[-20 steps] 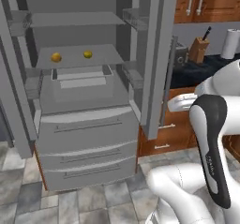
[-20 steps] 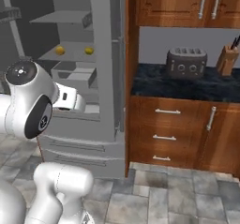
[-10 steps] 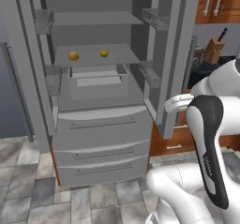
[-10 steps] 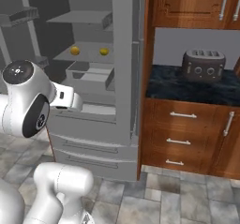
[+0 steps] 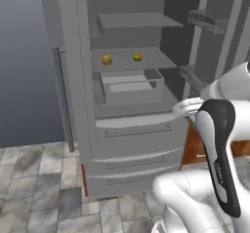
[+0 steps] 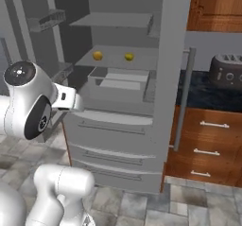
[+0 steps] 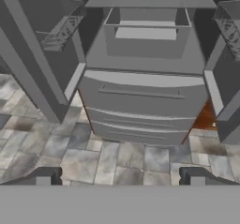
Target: Open the fridge, remove the orange, squash, and chicken drumstick, and place them on any counter.
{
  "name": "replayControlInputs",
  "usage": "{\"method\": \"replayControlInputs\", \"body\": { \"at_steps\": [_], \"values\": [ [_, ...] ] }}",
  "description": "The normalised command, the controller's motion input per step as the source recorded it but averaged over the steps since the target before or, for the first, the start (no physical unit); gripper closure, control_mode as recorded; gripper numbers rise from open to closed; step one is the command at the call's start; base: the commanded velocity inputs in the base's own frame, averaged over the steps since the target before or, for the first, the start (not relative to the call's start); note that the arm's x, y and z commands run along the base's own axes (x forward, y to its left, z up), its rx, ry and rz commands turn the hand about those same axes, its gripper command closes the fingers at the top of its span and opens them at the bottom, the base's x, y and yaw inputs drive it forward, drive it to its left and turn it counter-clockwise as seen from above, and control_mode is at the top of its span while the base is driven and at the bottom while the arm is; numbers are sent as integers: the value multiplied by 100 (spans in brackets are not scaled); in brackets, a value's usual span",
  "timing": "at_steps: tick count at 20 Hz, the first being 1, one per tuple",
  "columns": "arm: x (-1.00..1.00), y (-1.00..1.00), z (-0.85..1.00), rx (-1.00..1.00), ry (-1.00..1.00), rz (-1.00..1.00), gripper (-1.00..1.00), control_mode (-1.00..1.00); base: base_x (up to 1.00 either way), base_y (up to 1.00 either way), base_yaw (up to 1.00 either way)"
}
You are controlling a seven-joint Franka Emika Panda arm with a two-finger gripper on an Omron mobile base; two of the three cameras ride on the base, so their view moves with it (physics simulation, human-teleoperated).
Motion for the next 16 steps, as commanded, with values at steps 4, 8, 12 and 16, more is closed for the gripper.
{"method": "replayControlInputs", "body": {
  "at_steps": [4, 8, 12, 16],
  "values": [
    [0, 0, 0, 0, 0, 0, -100, 100, 39, 24, 0],
    [0, 0, 0, 0, 0, 0, -100, 100, 39, -11, 0],
    [0, 0, 0, 0, 0, 0, -100, 100, 65, -21, 0],
    [0, 0, 0, 0, 0, 0, -100, 100, 100, -19, 0]
  ]
}}
